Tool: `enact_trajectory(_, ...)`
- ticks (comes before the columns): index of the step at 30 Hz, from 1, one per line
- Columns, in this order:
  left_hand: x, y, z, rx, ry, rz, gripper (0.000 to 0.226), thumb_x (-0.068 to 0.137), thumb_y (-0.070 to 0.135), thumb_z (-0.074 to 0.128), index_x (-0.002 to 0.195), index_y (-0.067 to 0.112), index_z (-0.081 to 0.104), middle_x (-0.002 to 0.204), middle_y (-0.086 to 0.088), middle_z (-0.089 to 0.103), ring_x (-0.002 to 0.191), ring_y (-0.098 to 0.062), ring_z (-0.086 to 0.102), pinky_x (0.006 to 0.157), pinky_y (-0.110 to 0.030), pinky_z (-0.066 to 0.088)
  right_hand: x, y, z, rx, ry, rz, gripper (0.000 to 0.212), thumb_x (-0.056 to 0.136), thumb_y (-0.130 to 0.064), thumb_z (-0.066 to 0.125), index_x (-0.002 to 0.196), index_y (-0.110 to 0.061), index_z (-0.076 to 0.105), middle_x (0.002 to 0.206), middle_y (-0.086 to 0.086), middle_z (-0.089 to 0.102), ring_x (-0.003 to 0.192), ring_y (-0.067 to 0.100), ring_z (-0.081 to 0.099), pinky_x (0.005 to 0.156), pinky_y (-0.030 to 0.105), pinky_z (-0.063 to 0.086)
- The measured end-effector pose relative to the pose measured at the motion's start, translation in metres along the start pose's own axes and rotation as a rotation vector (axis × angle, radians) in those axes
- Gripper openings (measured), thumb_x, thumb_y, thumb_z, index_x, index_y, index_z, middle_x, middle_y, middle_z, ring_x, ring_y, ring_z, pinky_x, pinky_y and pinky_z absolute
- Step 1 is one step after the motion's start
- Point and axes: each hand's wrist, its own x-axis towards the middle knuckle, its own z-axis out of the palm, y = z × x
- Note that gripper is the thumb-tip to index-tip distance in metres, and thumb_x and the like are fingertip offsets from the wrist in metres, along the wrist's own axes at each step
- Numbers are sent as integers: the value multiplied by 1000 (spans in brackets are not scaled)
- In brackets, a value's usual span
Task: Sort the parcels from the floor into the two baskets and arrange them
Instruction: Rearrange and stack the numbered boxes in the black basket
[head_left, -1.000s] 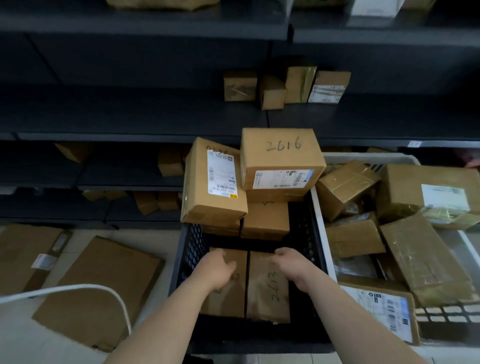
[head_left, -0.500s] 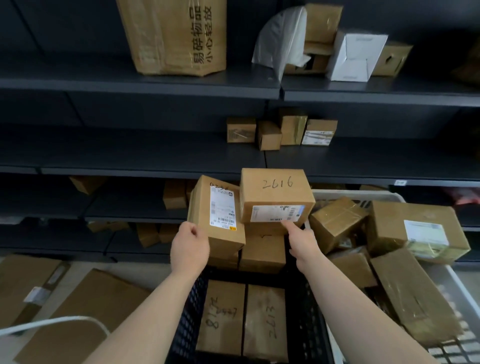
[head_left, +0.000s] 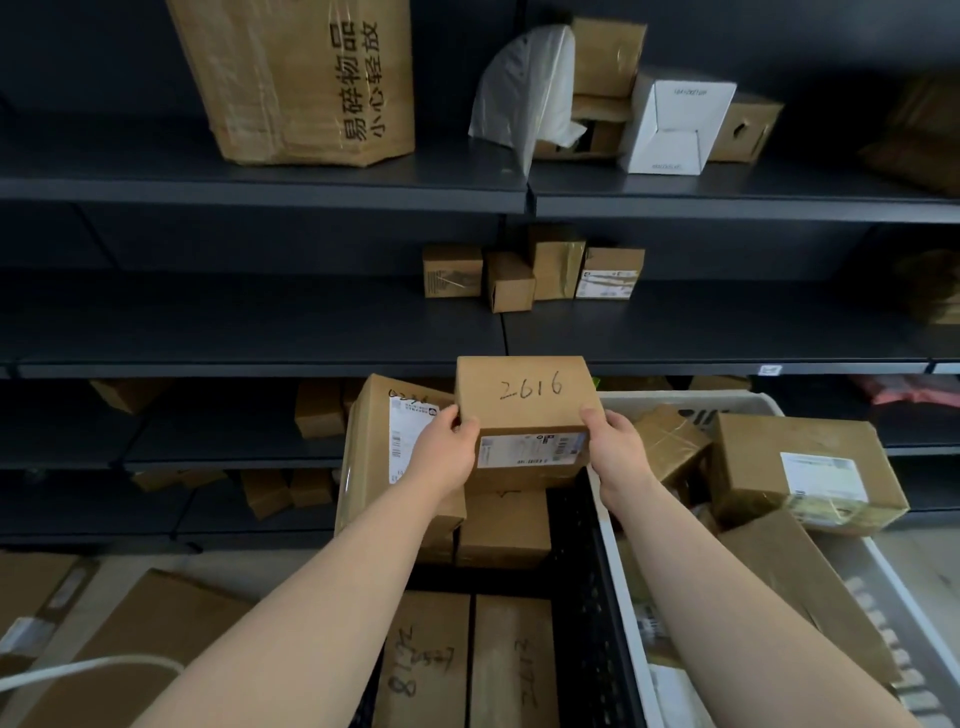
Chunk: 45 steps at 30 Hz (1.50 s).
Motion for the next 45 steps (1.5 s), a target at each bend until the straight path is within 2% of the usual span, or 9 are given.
enact_trajectory(7, 0, 4, -2, -59, 117, 31, 37, 102, 30, 42, 136, 15, 43, 129, -2, 53, 104, -10, 46, 76, -19, 40, -4, 2, -7, -12, 31, 36, 38, 98, -32, 55, 131, -19, 43, 113, 4, 59, 103, 20, 59, 89, 37, 53)
enact_trajectory(12, -5, 4, -1, -101, 135, 26, 34, 101, 34, 44, 130, 16, 45, 118, 1, 52, 105, -13, 47, 83, -27, 40, -17, -2, -13, 0, 57, 61, 29, 96, -33, 58, 117, -20, 41, 111, 6, 57, 107, 24, 58, 99, 46, 51)
enact_trajectory(17, -12, -2, -6, -112, 80, 4, 42, 98, 48, 42, 126, 18, 49, 119, 0, 57, 109, -18, 53, 92, -34, 48, -41, -13, -34, -76, 49, 39, 29, 96, -39, 57, 114, -20, 43, 105, 2, 55, 93, 19, 56, 83, 38, 50)
enact_trajectory(21, -30, -15, -7, -38, 44, 30, 49, 91, 59, 45, 121, 20, 54, 112, 1, 60, 105, -20, 57, 94, -46, 51, -63, -10, -59, -165, -66, 108, 29, 96, -41, 56, 118, -22, 49, 94, -2, 54, 83, 19, 54, 81, 43, 52)
enact_trajectory(24, -48, -28, -6, 4, 46, 51, 49, 90, 59, 48, 116, 18, 55, 106, 3, 60, 100, -18, 59, 92, -43, 52, -78, -3, -76, -249, -108, 155, 37, 96, -42, 55, 127, -22, 52, 99, 2, 57, 87, 22, 57, 79, 43, 51)
enact_trajectory(29, -72, -59, -9, 185, 35, 79, 50, 88, 63, 46, 104, 18, 60, 98, 6, 64, 92, -13, 60, 86, -38, 52, -93, 30, -90, -469, -150, 160, 43, 95, -44, 55, 128, -15, 58, 115, 7, 63, 105, 28, 60, 97, 49, 50)
enact_trajectory(36, -91, -118, -18, 436, -40, -43, 43, 93, 59, 41, 96, 21, 60, 91, 6, 62, 83, -10, 59, 75, -31, 52, -105, 80, -73, -652, -250, 223, 36, 96, -37, 56, 100, -3, 65, 93, 10, 67, 81, 24, 64, 69, 32, 52)
enact_trajectory(41, -97, -157, -25, 496, -176, -171, 46, 99, 51, 36, 88, 15, 63, 86, -1, 63, 78, -15, 60, 63, -26, 45, -101, 122, -55, -648, -332, 340, 29, 98, -31, 55, 99, -3, 64, 95, 13, 68, 88, 27, 66, 83, 38, 55)
enact_trajectory(45, -98, -181, -25, 513, -229, -265, 46, 101, 46, 35, 81, 15, 63, 79, -2, 61, 73, -15, 59, 57, -25, 39, -99, 148, -44, -661, -372, 383, 25, 101, -25, 51, 107, -4, 63, 92, 9, 65, 82, 23, 61, 65, 31, 49)
